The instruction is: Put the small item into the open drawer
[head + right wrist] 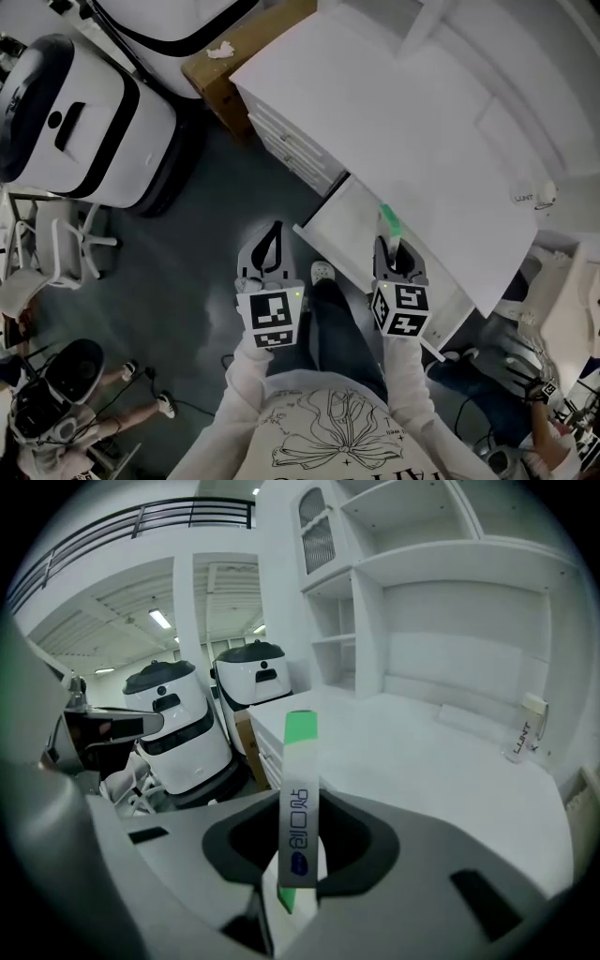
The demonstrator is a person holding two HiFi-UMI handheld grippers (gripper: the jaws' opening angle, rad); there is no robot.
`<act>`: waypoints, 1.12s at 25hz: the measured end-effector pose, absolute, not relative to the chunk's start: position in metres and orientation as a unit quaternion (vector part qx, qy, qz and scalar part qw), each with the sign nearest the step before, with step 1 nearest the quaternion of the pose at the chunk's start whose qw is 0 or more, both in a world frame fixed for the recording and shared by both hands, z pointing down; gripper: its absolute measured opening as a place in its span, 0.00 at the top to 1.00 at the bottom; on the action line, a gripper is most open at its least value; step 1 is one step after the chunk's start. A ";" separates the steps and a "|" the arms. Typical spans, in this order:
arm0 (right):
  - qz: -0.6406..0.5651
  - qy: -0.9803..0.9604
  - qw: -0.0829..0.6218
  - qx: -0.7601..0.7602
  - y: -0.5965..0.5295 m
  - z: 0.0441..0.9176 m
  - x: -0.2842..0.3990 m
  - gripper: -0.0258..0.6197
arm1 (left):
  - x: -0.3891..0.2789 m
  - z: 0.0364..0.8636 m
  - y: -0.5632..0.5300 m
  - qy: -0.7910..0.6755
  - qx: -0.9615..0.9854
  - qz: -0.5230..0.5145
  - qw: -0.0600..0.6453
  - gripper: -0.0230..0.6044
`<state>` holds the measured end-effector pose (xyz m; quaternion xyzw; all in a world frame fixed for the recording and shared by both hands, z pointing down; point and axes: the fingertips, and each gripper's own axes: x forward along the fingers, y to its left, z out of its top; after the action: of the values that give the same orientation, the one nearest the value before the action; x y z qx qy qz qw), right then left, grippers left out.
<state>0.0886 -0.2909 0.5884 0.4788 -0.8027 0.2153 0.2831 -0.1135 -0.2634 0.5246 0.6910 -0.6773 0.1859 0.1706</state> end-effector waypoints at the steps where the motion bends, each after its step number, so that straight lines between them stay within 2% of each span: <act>1: 0.219 -0.802 0.289 0.474 -0.293 0.596 0.087 0.82 | -0.113 0.529 -0.267 -0.676 0.691 0.188 0.173 0.96; 16: 0.267 -0.775 0.409 0.400 -0.301 0.721 0.086 0.82 | -0.115 0.560 -0.293 -0.685 0.673 0.198 0.196 0.96; 28: 0.287 -0.742 0.469 0.384 -0.301 0.776 0.102 0.82 | -0.111 0.567 -0.288 -0.681 0.672 0.206 0.205 0.96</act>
<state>0.1019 -0.3009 0.7762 0.3839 -0.7419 0.2874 0.4686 -0.1107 -0.2877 0.5671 0.6722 -0.6812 0.2057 0.2046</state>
